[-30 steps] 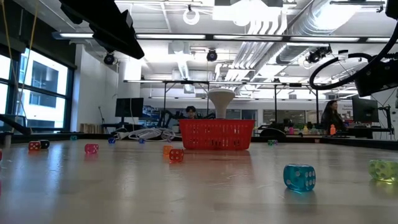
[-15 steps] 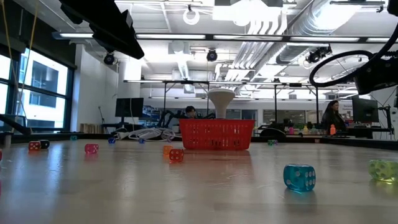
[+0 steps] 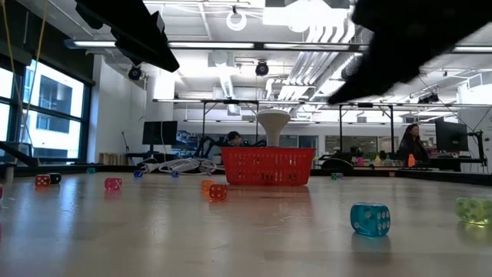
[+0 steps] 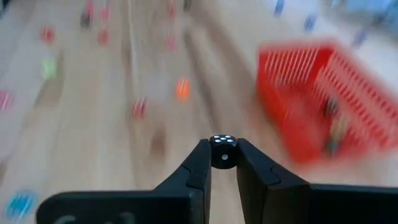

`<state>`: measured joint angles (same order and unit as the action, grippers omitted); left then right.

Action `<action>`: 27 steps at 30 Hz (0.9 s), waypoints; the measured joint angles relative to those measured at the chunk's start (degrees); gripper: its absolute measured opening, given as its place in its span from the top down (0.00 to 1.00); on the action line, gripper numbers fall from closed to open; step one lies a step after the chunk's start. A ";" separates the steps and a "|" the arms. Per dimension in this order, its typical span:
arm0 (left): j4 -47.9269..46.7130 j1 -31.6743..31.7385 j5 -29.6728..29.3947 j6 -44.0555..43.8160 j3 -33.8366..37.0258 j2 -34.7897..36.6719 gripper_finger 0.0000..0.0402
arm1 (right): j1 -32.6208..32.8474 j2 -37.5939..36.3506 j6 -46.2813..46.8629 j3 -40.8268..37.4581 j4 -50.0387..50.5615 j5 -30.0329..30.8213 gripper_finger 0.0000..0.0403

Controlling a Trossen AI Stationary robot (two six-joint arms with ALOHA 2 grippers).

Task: Pick & Place Dice
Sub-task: Put the right black dice into the bin

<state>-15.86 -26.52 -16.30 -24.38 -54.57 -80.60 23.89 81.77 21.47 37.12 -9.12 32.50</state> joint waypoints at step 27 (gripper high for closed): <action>-0.50 0.00 0.01 0.00 1.55 -0.02 0.58 | -23.14 12.84 -11.19 0.09 -18.46 -14.15 0.40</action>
<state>-16.36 -26.52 -16.29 -24.38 -53.01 -80.62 0.75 94.61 10.28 37.21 -27.58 18.35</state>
